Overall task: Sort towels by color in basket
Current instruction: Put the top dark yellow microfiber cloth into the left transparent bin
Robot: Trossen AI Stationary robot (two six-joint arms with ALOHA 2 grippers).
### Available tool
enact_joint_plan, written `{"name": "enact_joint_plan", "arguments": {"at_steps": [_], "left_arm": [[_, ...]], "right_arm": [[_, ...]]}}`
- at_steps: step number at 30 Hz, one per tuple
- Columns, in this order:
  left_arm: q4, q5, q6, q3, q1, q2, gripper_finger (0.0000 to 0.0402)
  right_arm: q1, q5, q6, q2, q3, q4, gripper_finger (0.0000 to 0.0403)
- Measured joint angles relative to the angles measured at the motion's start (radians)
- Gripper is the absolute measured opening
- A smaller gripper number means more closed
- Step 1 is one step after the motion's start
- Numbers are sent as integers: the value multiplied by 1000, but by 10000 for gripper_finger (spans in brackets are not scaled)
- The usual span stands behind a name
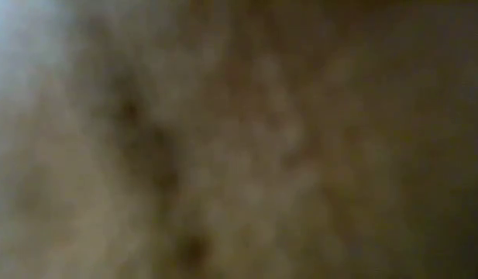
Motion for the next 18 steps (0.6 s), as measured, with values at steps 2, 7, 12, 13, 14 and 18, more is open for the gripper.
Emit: {"name": "enact_joint_plan", "arguments": {"at_steps": [2,7,12,13,14,18], "left_arm": [[1,-3,-4,35,17,72,253],[4,-97,-5,100,44,232,253],[60,-193,-71,122,57,340,253],[63,-194,-87,124,59,351,253],[66,-197,-102,124,59,362,253],[62,-198,-165,124,58,390,242]], "right_arm": [[9,-22,-9,9,0,30,16],[37,-58,-28,10,0,59,16],[63,-88,-60,11,0,60,16],[66,-87,-65,11,-1,56,16],[70,-86,-69,11,-1,53,16],[74,-90,-70,12,-2,19,16]]}}
